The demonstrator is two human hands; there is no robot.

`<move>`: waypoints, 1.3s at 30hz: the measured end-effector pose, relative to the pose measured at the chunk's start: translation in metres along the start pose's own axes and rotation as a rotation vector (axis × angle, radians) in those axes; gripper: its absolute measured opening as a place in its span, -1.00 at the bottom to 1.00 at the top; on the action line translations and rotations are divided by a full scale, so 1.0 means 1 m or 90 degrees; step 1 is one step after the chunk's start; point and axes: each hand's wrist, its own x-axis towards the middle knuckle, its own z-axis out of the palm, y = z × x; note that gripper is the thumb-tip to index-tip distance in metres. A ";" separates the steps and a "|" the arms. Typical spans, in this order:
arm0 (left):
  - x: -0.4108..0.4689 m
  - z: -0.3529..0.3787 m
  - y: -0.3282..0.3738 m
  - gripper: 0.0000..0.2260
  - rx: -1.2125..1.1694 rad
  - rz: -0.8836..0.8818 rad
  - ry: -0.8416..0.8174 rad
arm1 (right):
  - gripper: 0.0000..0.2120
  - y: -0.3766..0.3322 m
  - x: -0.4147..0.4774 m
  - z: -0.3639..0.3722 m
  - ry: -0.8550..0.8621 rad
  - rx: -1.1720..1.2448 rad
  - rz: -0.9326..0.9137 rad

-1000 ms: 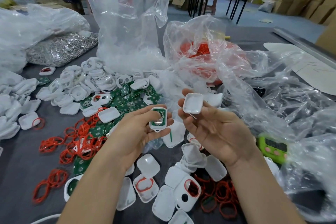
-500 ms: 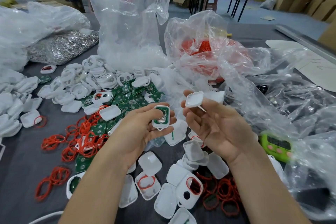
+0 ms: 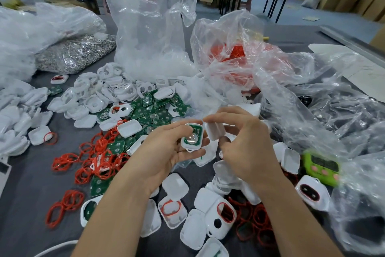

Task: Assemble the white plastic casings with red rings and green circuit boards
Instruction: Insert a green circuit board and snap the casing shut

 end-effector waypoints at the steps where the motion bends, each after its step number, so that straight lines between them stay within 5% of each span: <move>1: 0.000 0.000 0.000 -0.75 0.000 0.000 -0.003 | -0.37 -0.001 0.000 -0.001 -0.006 0.002 -0.006; 16: -0.005 0.000 0.002 -0.41 0.000 -0.103 -0.104 | -0.21 -0.007 -0.003 -0.006 -0.153 -0.013 -0.076; 25: -0.004 -0.003 0.002 -0.44 0.004 -0.104 -0.121 | -0.28 -0.007 -0.003 -0.009 -0.199 0.034 -0.098; 31: -0.006 -0.005 0.005 -0.59 -0.008 -0.083 -0.158 | -0.37 -0.003 0.002 -0.011 -0.183 0.331 -0.004; 39: -0.006 -0.005 0.005 -0.70 -0.016 -0.082 -0.145 | -0.47 -0.003 0.002 -0.011 -0.173 0.399 0.047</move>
